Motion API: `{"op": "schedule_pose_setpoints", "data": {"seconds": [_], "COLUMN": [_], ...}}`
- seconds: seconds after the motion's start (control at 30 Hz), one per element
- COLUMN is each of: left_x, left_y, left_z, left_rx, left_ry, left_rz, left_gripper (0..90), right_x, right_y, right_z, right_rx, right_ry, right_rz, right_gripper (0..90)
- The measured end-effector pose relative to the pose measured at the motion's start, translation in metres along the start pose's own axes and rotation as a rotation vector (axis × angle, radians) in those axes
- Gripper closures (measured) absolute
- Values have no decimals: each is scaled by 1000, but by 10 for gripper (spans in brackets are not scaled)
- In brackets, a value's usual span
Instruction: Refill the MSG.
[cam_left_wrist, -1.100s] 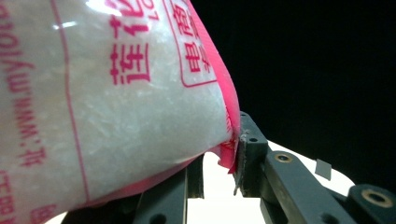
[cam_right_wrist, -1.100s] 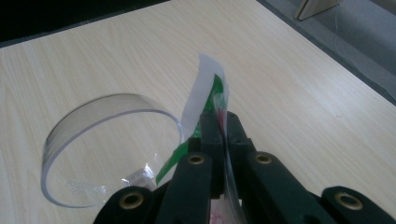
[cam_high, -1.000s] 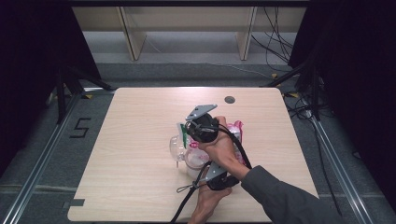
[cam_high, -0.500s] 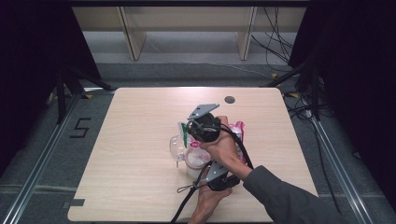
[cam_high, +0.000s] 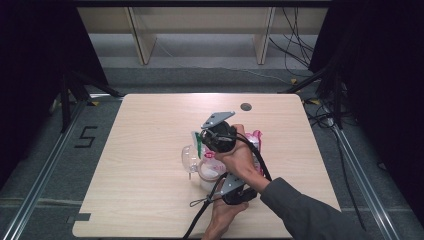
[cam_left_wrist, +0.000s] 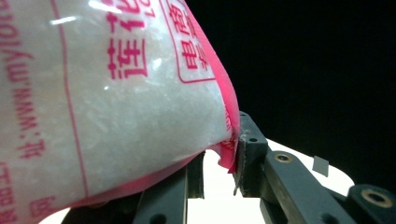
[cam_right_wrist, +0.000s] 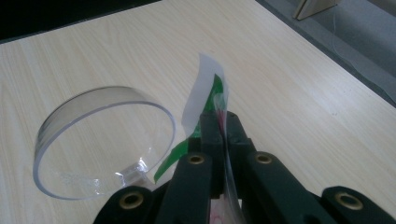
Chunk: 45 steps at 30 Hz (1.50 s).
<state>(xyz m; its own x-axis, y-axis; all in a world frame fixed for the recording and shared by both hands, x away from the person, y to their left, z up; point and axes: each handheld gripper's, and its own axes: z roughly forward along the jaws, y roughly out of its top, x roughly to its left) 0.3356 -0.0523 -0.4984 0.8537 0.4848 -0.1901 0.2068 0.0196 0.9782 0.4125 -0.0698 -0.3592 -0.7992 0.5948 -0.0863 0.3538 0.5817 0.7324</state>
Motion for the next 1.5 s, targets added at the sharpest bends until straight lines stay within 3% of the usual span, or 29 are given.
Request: {"op": "schedule_pose_setpoints", "data": {"seconds": [0.07,0.2,0.27,0.33,0.37,0.4,0.53,0.57,0.6,0.83,0.87,0.9,0.97,1.03,1.07,1.13,1.17,1.2,1.3,1.33,1.4,1.5], "left_x": [0,1,0,1,1,2,2,2,2,3,4,3,2,3,2,3,1,3,1,2,3,3], "left_y": [0,0,0,0,-1,-1,-1,-1,-1,-1,-1,-1,-1,-1,-1,1,2,2,1,1,0,0], "left_z": [0,-1,-1,-1,-1,-3,-2,-1,-1,-1,-1,2,2,1,-1,-4,-4,-2,-2,-2,0,0], "left_rx": [-2,-2,-7,-3,-1,19,15,11,11,8,19,-1,-3,-1,-1,37,19,14,19,21,-12,-14], "left_ry": [7,2,6,14,9,39,36,32,34,31,32,-9,-6,-7,26,50,46,6,5,0,-24,-26], "left_rz": [0,1,-1,6,5,16,16,12,10,2,3,-15,-20,-16,-25,4,-26,-15,-25,-22,-26,-29], "left_gripper": [760,760,760,760,760,761,762,762,763,764,765,765,764,764,764,765,765,765,764,764,765,765], "right_x": [0,1,0,0,0,0,-2,-2,-1,-1,-2,0,2,-2,-2,-2,-1,-1,2,0,1,1], "right_y": [-1,0,-1,0,0,1,2,2,2,5,4,3,1,1,2,4,5,4,2,1,3,3], "right_z": [2,2,3,2,2,1,-3,-3,-4,-8,-6,-4,1,3,2,0,-2,0,3,4,1,2], "right_rx": [5,-10,-5,16,1,-13,-10,-32,-28,-31,-39,-31,-7,-7,-5,-15,-16,-29,20,-2,1,-7], "right_ry": [-7,-4,-21,-14,-13,-3,-6,-15,-12,-12,-16,-28,-19,-30,-11,-16,-4,-20,-18,-44,-3,-12], "right_rz": [-24,-1,-35,-32,-21,-8,-5,-20,-2,3,-30,-28,-19,-47,-28,-29,-19,-31,-30,-49,-13,-32], "right_gripper": [900,900,900,900,900,900,900,900,900,900,900,900,900,900,900,900,900,900,900,900,900,900]}}
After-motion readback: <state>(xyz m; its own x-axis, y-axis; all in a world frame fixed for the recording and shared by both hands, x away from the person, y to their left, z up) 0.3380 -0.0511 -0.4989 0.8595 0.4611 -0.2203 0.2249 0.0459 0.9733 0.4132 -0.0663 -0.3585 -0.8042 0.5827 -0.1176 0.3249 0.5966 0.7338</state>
